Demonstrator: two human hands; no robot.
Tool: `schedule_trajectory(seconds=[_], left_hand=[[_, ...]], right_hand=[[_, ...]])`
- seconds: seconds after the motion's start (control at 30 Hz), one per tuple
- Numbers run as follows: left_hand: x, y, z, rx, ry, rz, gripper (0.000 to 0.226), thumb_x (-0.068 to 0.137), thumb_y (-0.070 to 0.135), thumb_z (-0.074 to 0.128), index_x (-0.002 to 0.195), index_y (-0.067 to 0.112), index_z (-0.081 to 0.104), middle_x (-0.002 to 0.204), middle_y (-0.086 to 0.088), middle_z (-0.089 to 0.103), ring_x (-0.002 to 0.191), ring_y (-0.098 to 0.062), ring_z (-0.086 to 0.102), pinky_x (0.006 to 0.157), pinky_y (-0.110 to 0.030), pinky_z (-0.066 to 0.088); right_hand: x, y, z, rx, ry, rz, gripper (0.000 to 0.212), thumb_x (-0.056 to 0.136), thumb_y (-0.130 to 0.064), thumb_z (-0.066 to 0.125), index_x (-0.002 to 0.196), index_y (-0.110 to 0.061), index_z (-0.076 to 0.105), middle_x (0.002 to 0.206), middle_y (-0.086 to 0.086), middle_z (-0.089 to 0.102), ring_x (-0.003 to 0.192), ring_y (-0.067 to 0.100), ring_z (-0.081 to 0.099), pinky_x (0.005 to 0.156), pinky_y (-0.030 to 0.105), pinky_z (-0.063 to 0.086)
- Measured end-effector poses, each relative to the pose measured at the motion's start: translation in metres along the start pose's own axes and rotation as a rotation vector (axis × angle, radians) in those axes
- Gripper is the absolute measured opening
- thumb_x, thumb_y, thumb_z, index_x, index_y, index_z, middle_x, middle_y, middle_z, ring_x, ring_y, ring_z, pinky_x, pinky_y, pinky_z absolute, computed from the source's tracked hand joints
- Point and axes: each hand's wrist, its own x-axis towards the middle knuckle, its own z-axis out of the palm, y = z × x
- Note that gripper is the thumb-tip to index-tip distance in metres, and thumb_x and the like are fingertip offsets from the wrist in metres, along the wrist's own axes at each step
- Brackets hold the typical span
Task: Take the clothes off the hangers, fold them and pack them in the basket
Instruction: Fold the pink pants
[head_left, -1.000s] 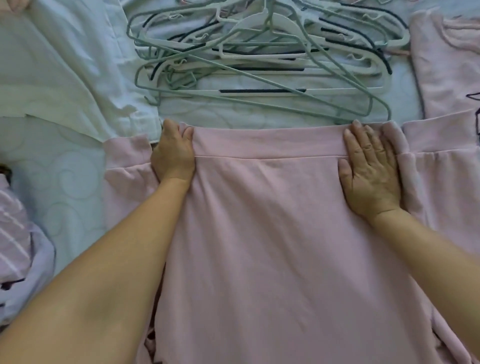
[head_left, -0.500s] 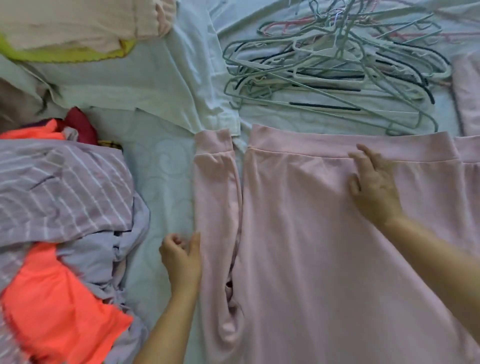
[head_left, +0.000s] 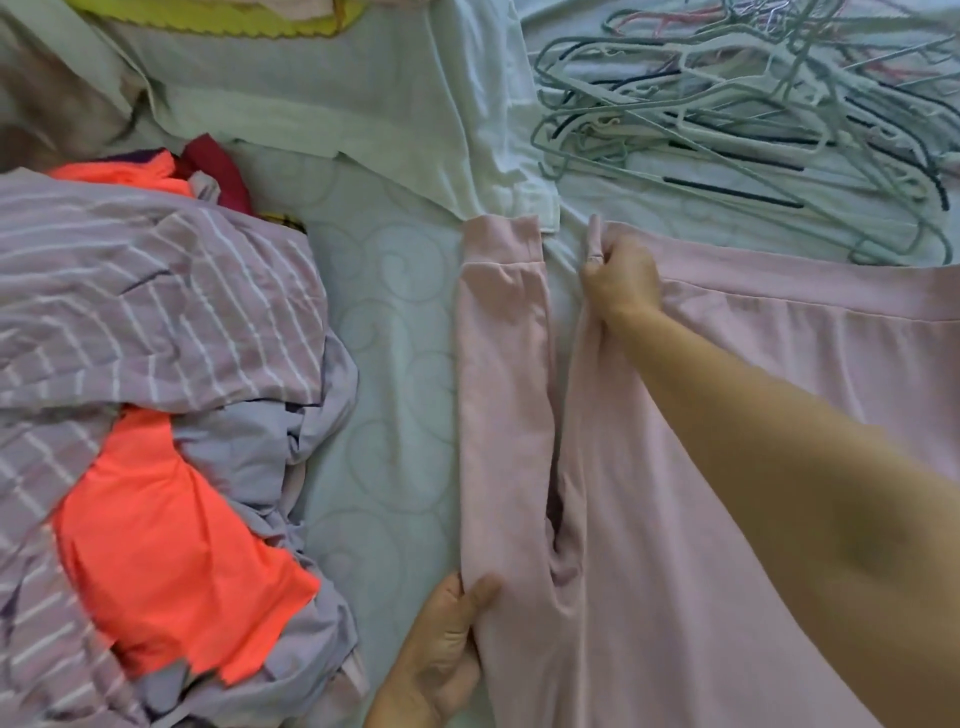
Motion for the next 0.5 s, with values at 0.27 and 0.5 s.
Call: schedule_trajectory(seconds=[0.27, 0.5], left_hand=[[-0.019, -0.017, 0.036, -0.050, -0.255, 0.253, 0.053, 0.099, 0.019, 0.036, 0.147, 0.002, 0.021, 0.153, -0.011, 0.025, 0.142, -0.021, 0.022, 0.114, -0.032, 0.019], [0.006, -0.086, 0.045, 0.134, -0.149, 0.148, 0.052, 0.099, 0.011, 0.037, 0.148, 0.006, 0.021, 0.151, -0.013, 0.028, 0.142, -0.025, 0.020, 0.113, -0.033, 0.022]], right_hand=[[0.002, 0.061, -0.076, 0.903, -0.100, 0.454, 0.033, 0.091, -0.011, 0.050, 0.059, -0.016, 0.042, 0.033, -0.009, 0.039, 0.036, 0.007, 0.037, 0.034, 0.017, 0.028], [0.015, 0.108, -0.089, 0.925, -0.247, 0.512, 0.027, 0.095, -0.025, 0.049, 0.114, -0.007, 0.059, 0.105, 0.007, 0.062, 0.085, 0.018, 0.061, 0.067, 0.029, 0.052]])
